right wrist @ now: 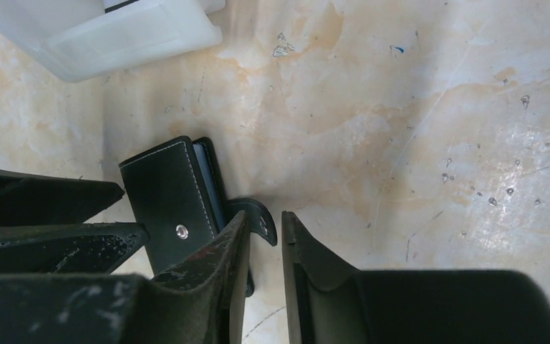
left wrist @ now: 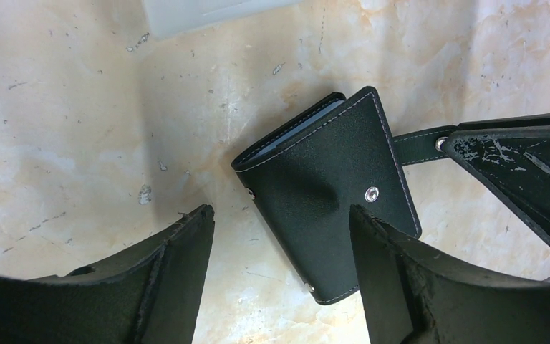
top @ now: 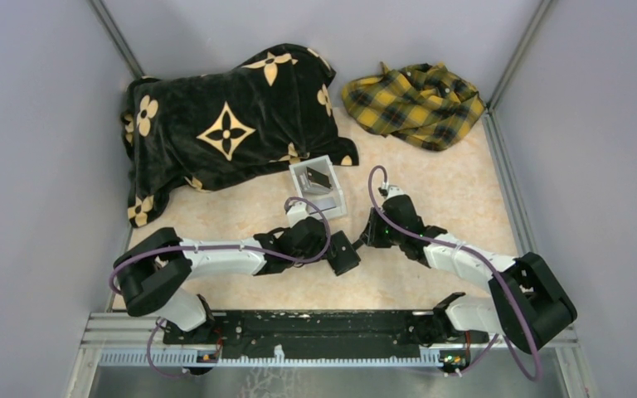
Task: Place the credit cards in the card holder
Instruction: Close the card holder at the center of the board.
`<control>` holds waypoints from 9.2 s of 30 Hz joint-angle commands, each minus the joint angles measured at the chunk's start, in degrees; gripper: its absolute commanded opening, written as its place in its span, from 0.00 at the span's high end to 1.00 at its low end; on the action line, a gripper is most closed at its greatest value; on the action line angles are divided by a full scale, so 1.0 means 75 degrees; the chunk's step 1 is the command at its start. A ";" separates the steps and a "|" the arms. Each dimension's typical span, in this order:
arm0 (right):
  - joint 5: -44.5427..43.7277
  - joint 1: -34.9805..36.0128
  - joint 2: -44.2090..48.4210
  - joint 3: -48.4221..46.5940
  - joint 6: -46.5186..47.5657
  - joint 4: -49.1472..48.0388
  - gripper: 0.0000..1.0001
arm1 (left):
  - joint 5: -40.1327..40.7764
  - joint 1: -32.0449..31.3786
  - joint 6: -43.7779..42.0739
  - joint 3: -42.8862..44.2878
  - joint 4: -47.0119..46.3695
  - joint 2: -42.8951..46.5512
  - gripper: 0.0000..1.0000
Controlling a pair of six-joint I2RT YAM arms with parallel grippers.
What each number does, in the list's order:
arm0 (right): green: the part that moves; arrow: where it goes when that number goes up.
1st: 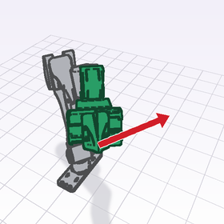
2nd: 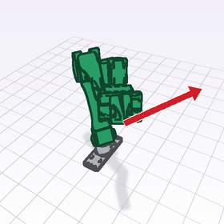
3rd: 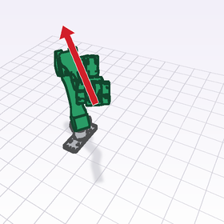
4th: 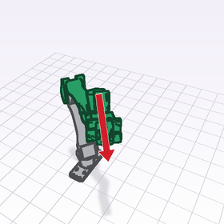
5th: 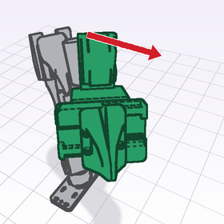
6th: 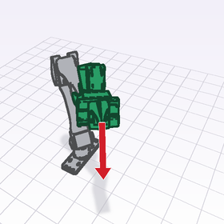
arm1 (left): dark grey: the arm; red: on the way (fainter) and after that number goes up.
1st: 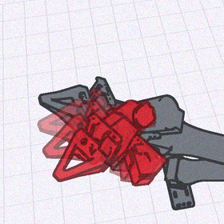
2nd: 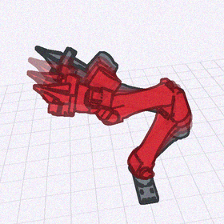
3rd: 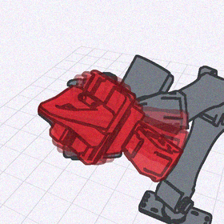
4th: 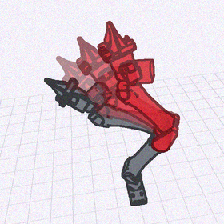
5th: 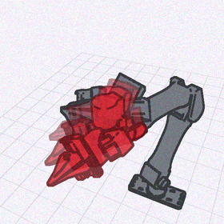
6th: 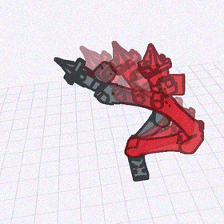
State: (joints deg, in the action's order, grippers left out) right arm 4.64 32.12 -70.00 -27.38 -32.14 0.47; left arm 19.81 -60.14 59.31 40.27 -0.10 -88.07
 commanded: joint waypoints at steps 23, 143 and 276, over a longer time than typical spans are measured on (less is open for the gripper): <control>0.0506 -0.0169 0.0383 0.0041 0.0197 -0.0351 0.91 | -0.0316 0.0084 0.0136 0.0033 0.0124 -0.0521 0.25; -0.3504 0.3663 -0.1481 -0.1890 0.0419 0.1540 1.00 | -0.0402 0.0073 0.0711 -0.0123 0.0454 -0.0831 0.62; -0.5565 0.4489 0.0676 0.1665 -0.3306 -0.0085 0.91 | 0.0721 -0.1667 0.1774 -0.0015 0.0709 -0.0247 0.51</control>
State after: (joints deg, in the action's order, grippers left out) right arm -36.95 66.67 -65.08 -14.79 -61.56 -8.47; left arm 24.08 -72.03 73.23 39.24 3.44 -87.94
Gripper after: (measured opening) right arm 0.071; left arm 0.486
